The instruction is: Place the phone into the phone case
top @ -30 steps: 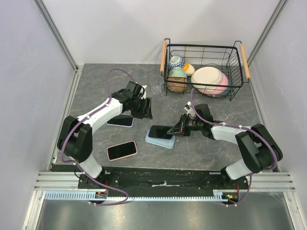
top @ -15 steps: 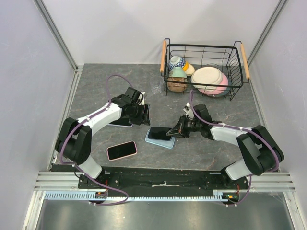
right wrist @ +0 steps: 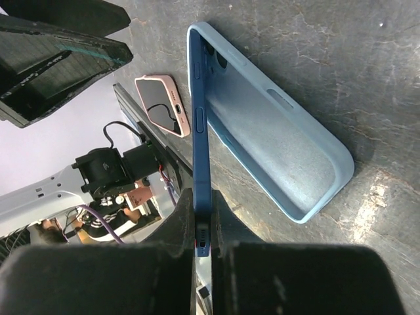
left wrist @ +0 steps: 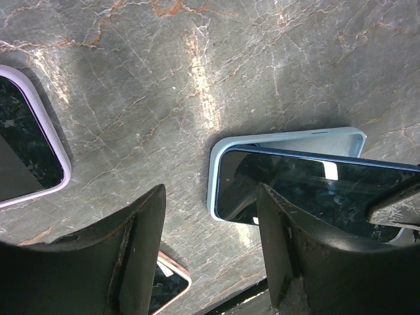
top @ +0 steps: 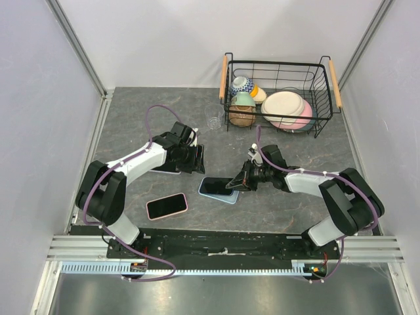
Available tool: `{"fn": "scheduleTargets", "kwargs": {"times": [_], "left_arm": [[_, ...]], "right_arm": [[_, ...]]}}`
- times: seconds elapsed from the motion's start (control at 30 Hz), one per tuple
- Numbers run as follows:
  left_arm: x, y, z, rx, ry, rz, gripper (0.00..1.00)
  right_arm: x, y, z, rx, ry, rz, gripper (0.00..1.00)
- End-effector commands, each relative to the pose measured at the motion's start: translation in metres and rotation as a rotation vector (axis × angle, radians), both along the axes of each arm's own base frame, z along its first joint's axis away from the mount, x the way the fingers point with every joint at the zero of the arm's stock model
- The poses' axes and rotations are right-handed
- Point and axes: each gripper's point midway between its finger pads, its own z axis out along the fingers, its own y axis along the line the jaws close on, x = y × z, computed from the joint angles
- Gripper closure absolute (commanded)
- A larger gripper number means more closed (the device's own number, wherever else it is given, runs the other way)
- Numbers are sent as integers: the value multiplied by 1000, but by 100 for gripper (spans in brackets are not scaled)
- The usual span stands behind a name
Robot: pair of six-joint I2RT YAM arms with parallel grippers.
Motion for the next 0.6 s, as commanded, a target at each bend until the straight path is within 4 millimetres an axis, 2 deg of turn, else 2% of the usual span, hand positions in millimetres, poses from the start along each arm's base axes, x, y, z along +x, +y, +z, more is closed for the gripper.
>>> {"fn": "scheduleTargets", "kwargs": {"times": [0.0, 0.2, 0.27, 0.57], "left_arm": [[5, -7, 3, -40, -19, 9, 36], [0, -7, -12, -39, 11, 12, 36], [-1, -7, -15, -43, 18, 16, 36], [2, -8, -16, -37, 20, 18, 37]], "right_arm": [[-5, -2, -17, -32, 32, 9, 100], [-3, -7, -42, -109, 29, 31, 100], [-1, -5, -44, -108, 29, 40, 100], [3, -1, -74, -148, 60, 129, 100]]}}
